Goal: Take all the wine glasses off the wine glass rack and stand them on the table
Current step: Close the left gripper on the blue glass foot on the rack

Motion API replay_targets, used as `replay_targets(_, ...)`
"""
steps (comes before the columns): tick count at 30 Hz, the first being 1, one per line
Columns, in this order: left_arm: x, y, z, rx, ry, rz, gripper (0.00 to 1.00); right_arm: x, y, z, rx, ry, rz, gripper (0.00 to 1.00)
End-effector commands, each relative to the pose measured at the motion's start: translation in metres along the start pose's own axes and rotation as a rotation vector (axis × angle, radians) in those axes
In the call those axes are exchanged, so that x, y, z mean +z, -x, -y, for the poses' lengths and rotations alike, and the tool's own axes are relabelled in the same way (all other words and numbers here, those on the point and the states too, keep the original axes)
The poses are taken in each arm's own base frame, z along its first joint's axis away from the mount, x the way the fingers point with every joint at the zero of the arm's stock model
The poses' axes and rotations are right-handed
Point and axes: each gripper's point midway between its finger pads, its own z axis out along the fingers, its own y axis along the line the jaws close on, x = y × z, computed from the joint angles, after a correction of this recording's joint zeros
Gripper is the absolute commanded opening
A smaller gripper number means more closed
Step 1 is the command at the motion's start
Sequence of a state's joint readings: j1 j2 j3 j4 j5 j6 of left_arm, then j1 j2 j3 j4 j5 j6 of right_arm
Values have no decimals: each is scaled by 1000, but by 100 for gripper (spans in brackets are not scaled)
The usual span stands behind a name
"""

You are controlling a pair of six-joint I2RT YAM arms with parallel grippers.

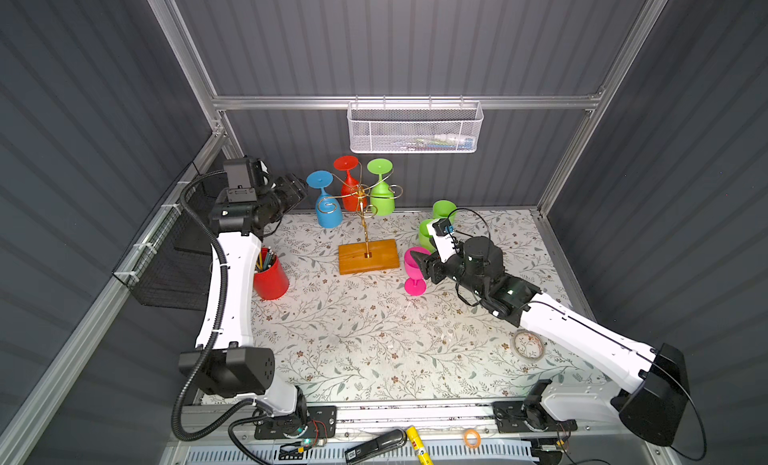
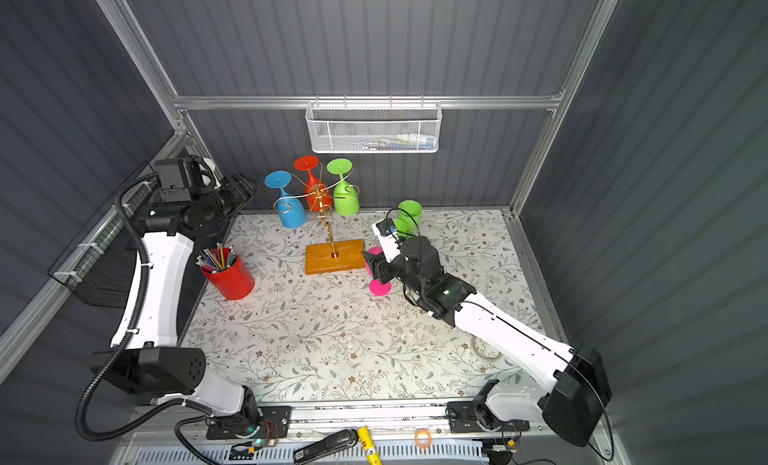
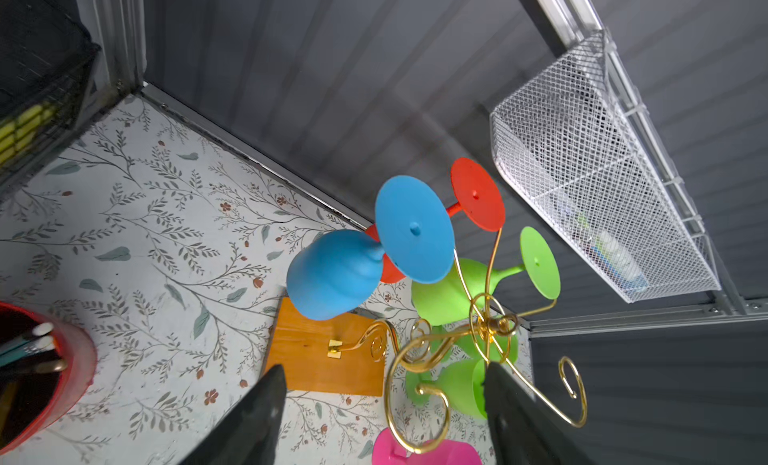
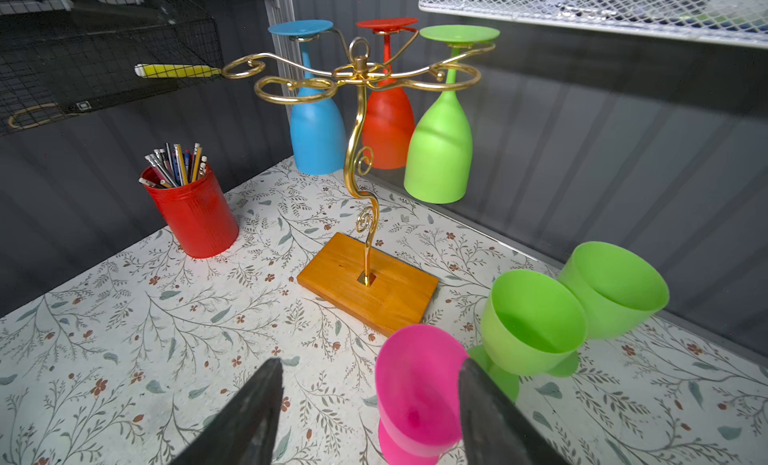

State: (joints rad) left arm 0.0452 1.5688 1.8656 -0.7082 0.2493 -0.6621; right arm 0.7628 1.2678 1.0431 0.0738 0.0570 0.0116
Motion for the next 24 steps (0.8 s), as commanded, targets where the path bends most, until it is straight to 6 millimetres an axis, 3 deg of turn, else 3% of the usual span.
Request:
replay_targets(1,18,4,12,-106,-142,-26,71,-1,5,-8,1,19,33,67)
replay_targets(17,79,14,7,-319,-291,-48,52,-2,-4,-17,14,28,4,64)
replay_targets(24,89,18,8,-345,-314,-50,37,-5,-2,-16,15,22,9,63)
